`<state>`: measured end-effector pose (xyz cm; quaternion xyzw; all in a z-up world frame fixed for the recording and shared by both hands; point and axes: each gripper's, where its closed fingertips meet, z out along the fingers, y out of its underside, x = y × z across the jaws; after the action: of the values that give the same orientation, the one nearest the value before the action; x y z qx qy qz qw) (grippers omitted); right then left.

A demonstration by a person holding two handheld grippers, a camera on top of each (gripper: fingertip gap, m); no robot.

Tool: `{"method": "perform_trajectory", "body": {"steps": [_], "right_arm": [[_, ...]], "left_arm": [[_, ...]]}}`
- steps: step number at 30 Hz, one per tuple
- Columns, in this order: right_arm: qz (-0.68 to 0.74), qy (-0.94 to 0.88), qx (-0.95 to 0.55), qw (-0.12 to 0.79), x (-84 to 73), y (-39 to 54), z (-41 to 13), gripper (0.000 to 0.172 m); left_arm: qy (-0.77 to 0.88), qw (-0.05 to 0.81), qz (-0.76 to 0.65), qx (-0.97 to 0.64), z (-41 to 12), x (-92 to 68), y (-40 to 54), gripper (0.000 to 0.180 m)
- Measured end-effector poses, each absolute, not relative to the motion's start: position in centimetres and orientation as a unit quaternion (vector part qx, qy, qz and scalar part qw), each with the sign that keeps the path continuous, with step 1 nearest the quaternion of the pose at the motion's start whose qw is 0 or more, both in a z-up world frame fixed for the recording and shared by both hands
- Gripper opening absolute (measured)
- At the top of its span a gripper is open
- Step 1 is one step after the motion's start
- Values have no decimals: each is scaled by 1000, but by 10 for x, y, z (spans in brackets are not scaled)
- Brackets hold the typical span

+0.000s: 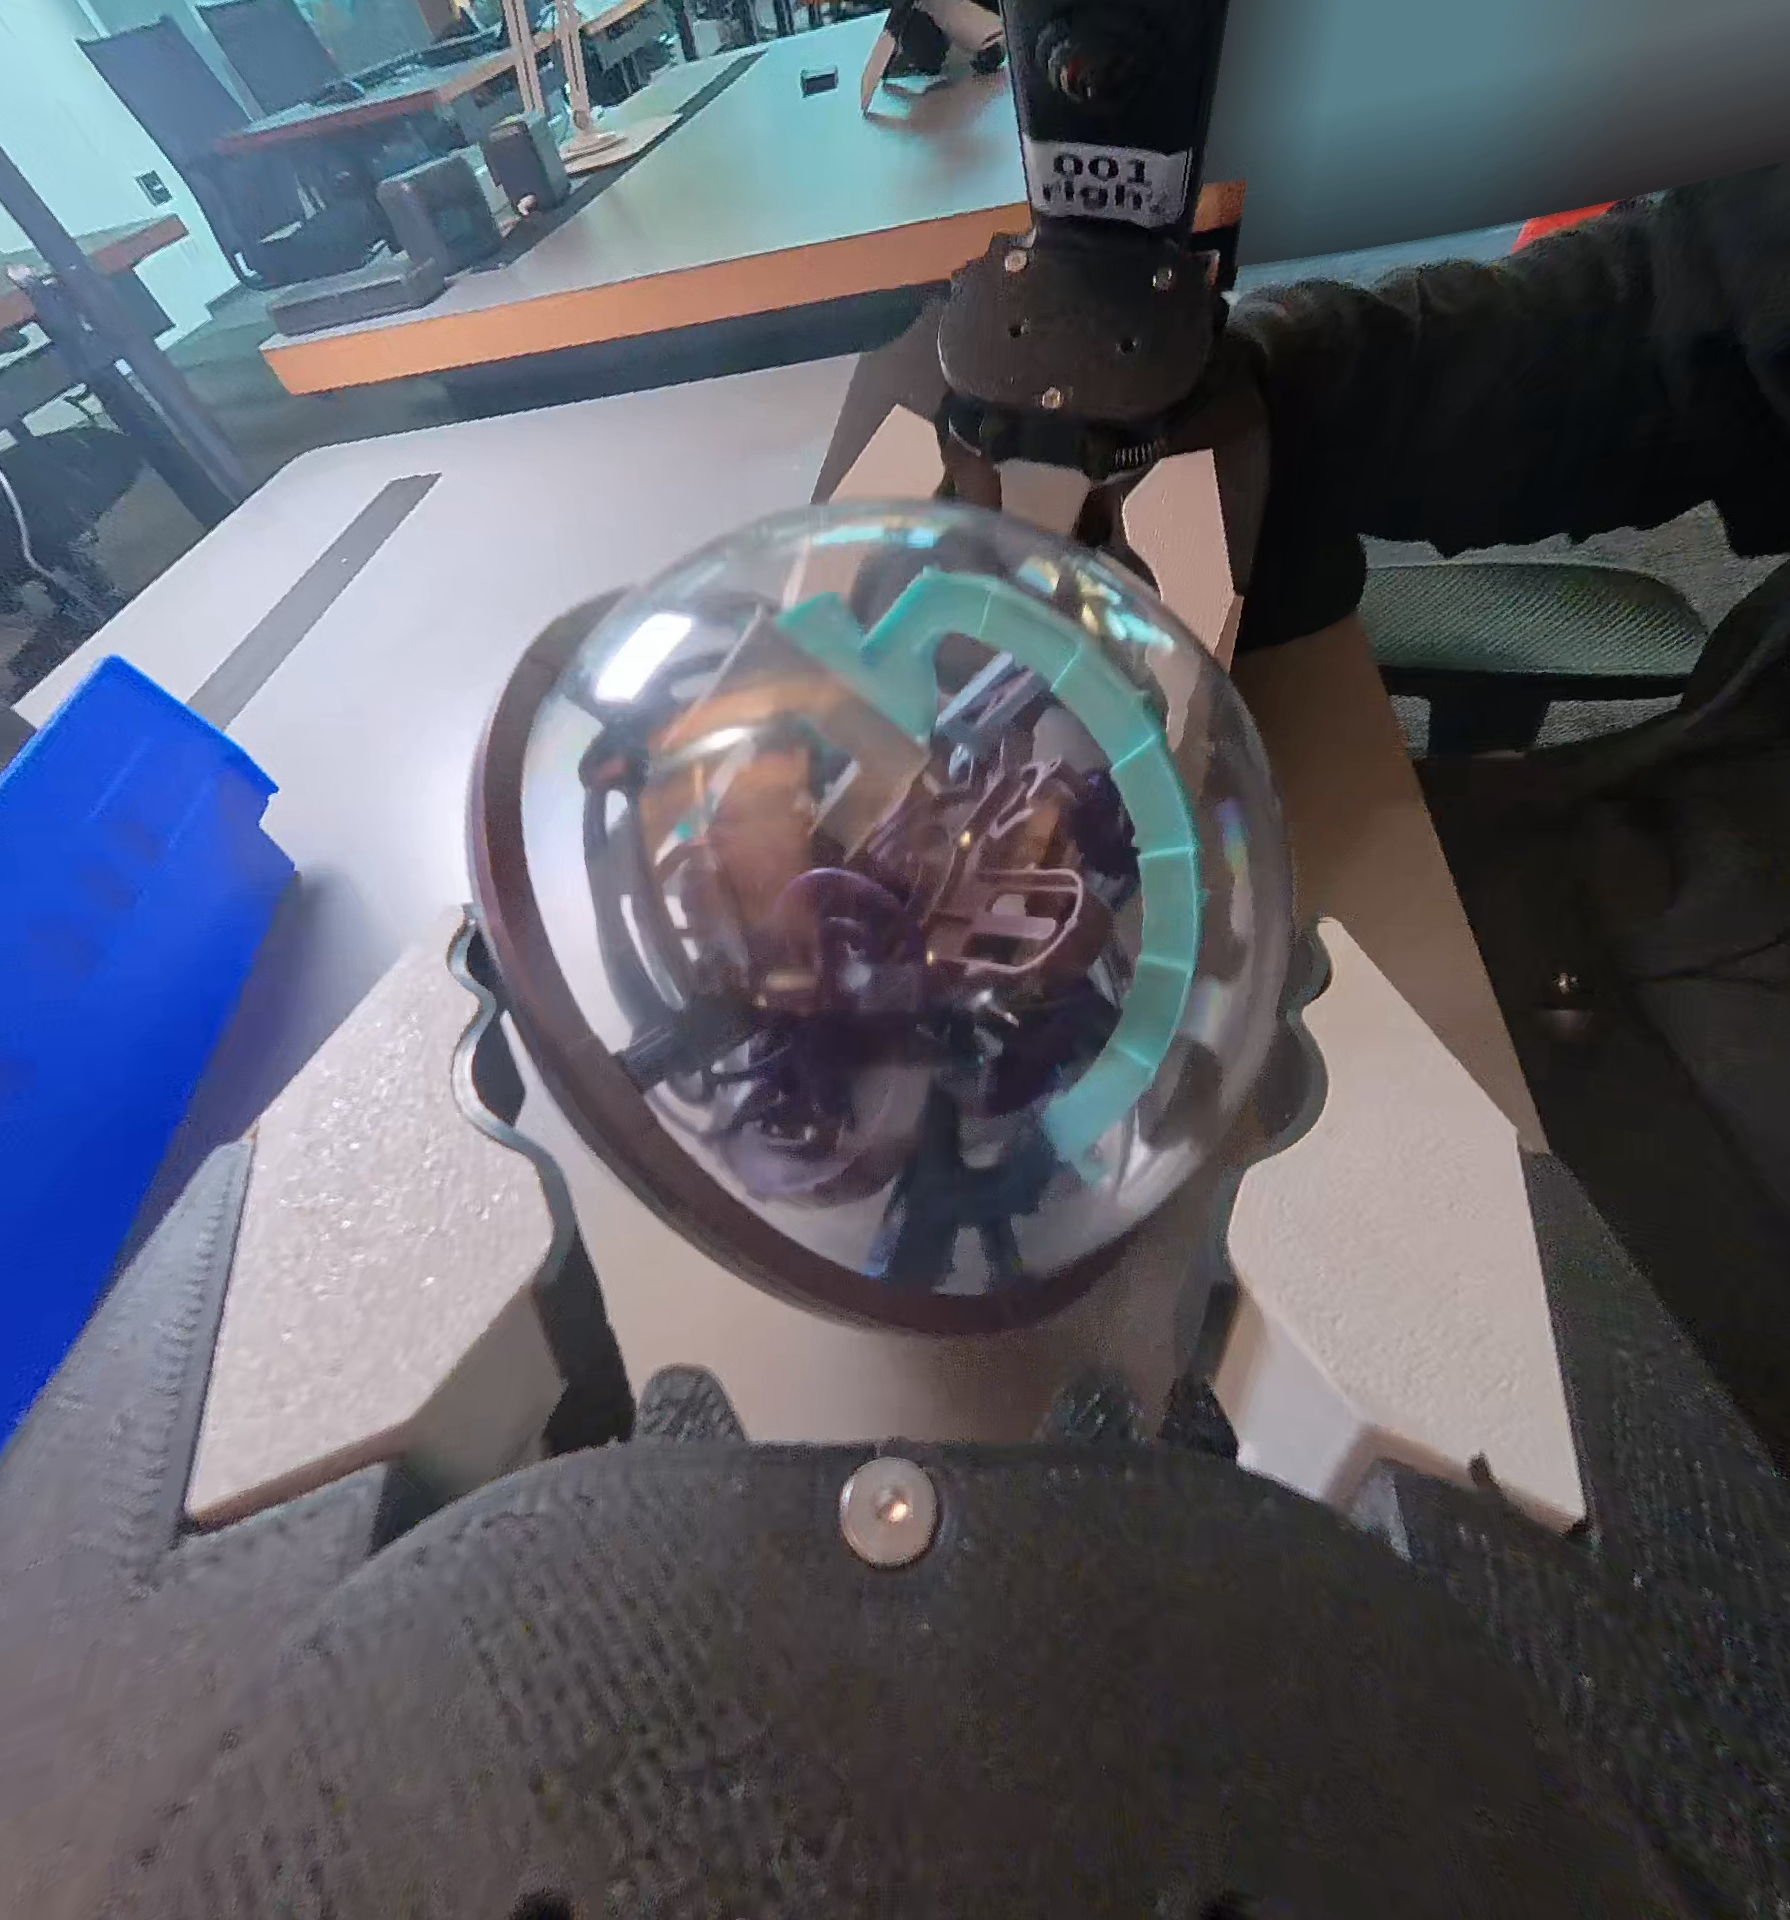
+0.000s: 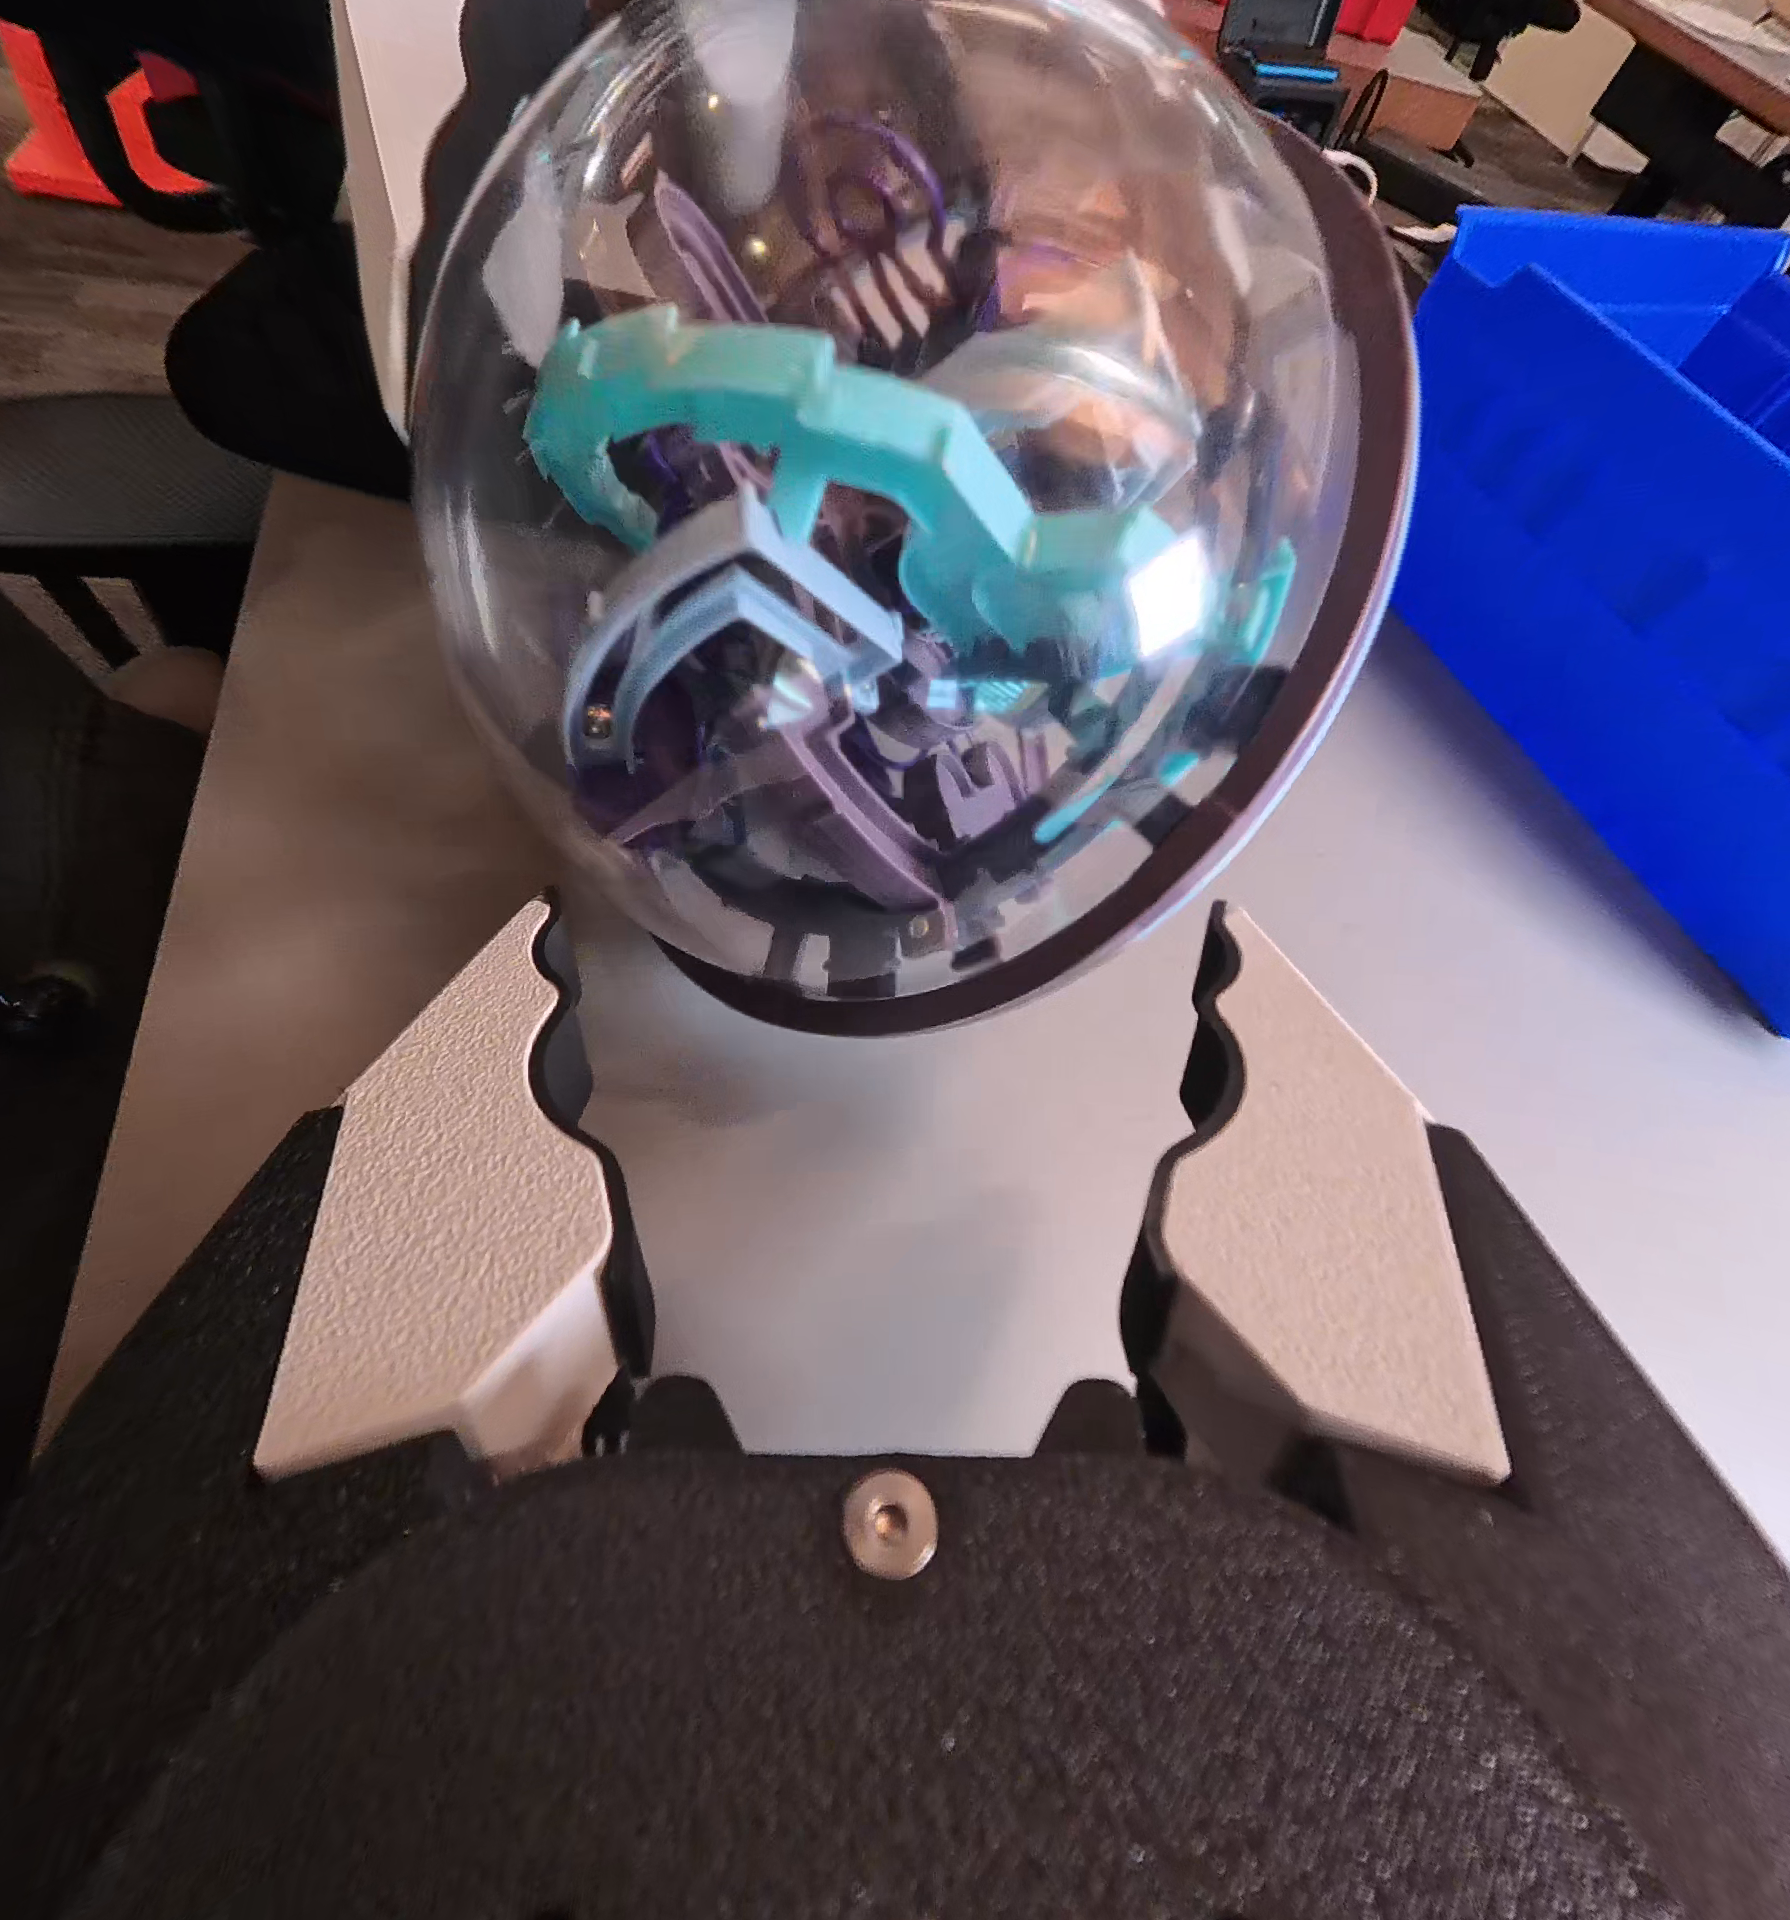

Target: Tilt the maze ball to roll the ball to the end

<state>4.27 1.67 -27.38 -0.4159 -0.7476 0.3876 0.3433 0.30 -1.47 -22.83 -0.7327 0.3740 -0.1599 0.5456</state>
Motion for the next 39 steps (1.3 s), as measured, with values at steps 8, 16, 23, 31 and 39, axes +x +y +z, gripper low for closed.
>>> {"method": "perform_trajectory", "body": {"steps": [8,16,23,31,39], "right_arm": [[396,-749,-408,340,39,15,-271,117],[427,-739,-428,296,41,15,-271,116],[425,-744,-444,262,41,12,-279,116],[401,-756,-450,255,39,12,-289,116],[411,-749,-422,304,40,6,-275,114]], "left_arm": [[356,558,-160,-732,-237,-1,-17,142],[323,547,-203,-745,-235,-1,-13,142],[318,542,-225,-745,-229,2,-12,142],[343,534,-215,-743,-223,6,-9,141],[390,587,-188,-684,-225,5,-23,141]]}}
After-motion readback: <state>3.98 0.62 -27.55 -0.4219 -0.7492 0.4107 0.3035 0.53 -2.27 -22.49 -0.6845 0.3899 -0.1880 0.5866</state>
